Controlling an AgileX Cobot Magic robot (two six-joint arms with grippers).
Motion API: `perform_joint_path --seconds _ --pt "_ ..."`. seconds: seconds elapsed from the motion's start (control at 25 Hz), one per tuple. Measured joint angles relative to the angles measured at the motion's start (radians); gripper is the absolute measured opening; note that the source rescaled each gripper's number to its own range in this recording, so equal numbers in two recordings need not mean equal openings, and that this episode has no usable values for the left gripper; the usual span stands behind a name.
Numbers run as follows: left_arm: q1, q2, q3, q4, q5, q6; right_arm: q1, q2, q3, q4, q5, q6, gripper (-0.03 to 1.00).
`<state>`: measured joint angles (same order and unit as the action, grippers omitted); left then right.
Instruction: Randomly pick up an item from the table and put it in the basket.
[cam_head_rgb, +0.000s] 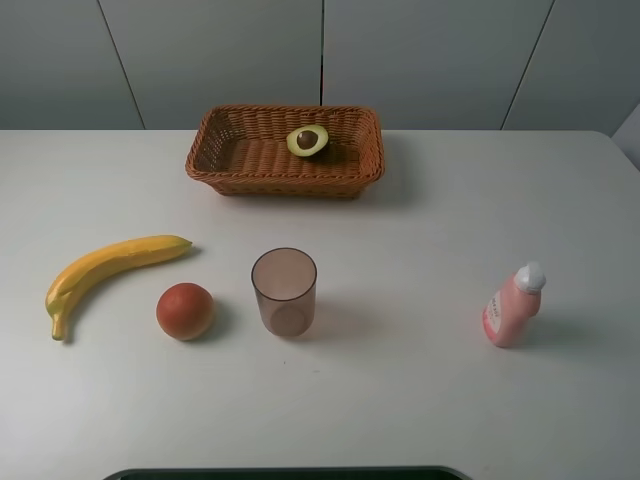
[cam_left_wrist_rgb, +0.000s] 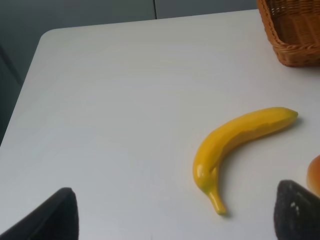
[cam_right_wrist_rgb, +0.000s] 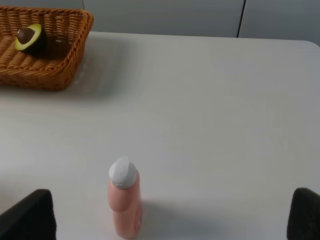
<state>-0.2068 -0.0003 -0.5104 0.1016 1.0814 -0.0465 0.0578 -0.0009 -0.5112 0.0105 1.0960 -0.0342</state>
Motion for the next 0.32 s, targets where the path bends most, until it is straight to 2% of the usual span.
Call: perform_joint_path --seconds 0.32 --pt "0.0 0.0 0.0 0.0 0.0 0.0 0.0 0.0 0.0 0.0 0.0 0.0 1.0"
